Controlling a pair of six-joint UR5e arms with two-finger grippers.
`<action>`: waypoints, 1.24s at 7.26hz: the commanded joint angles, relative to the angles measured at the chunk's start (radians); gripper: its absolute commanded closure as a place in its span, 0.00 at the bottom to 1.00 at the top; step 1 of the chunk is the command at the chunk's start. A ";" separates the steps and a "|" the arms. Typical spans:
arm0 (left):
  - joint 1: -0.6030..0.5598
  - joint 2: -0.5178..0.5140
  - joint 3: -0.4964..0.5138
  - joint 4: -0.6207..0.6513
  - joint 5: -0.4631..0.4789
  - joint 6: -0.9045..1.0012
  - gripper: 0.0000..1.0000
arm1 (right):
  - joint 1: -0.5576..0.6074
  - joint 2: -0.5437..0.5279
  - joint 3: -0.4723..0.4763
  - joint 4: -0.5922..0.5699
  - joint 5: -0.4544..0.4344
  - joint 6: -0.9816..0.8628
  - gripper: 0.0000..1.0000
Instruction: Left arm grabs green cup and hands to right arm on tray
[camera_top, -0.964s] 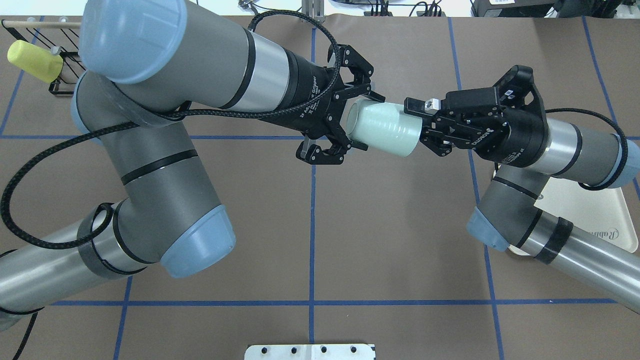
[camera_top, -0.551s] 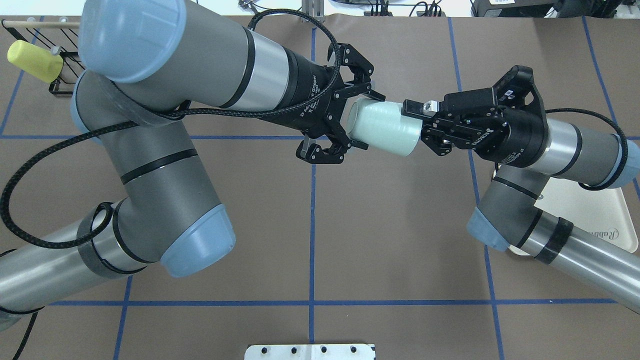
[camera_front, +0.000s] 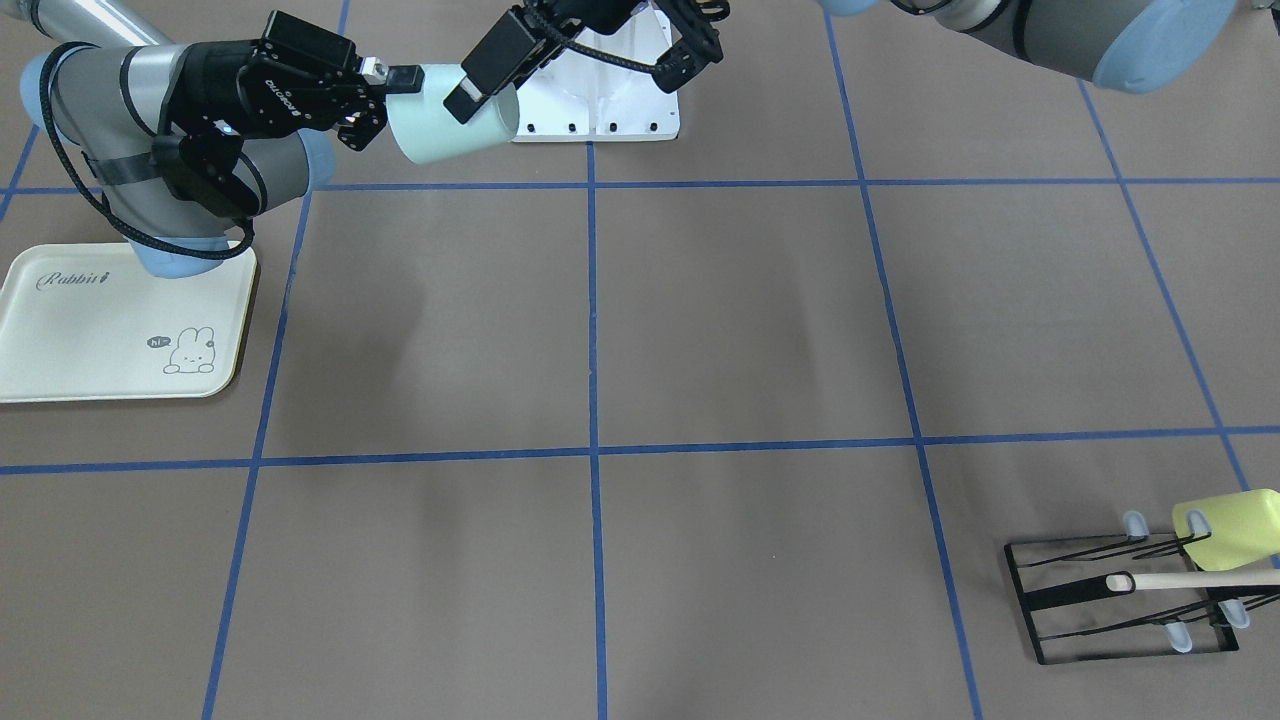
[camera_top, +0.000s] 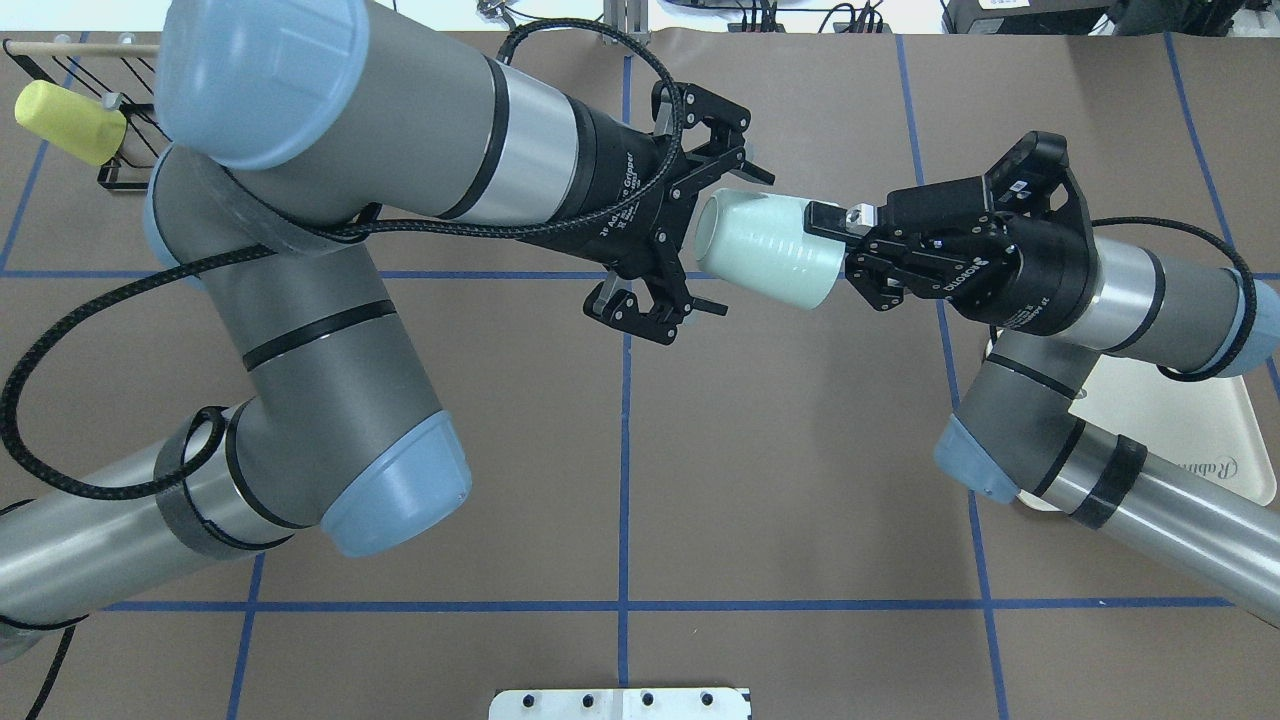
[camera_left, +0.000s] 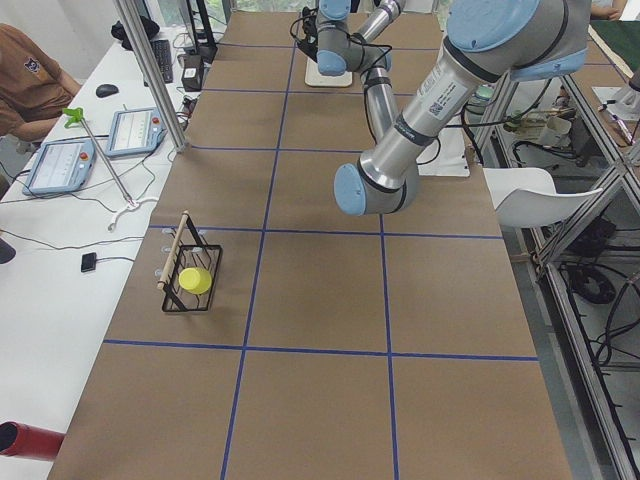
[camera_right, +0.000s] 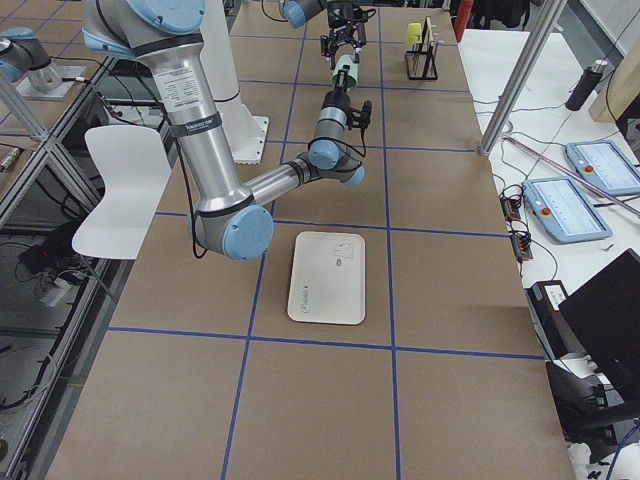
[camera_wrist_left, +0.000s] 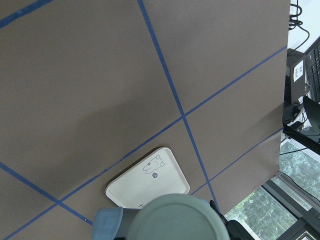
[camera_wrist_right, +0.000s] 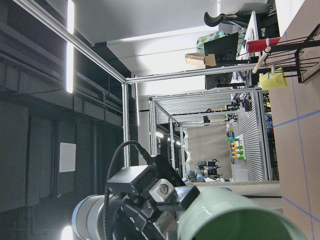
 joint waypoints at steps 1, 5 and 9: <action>0.000 0.004 0.002 -0.009 0.000 0.005 0.00 | 0.001 -0.004 0.000 0.000 0.000 0.000 1.00; -0.006 0.008 0.001 -0.009 0.000 0.013 0.00 | 0.129 -0.009 -0.134 -0.039 0.001 -0.043 1.00; -0.025 0.019 0.002 0.010 0.007 0.202 0.00 | 0.327 -0.003 -0.153 -0.555 0.270 -0.543 1.00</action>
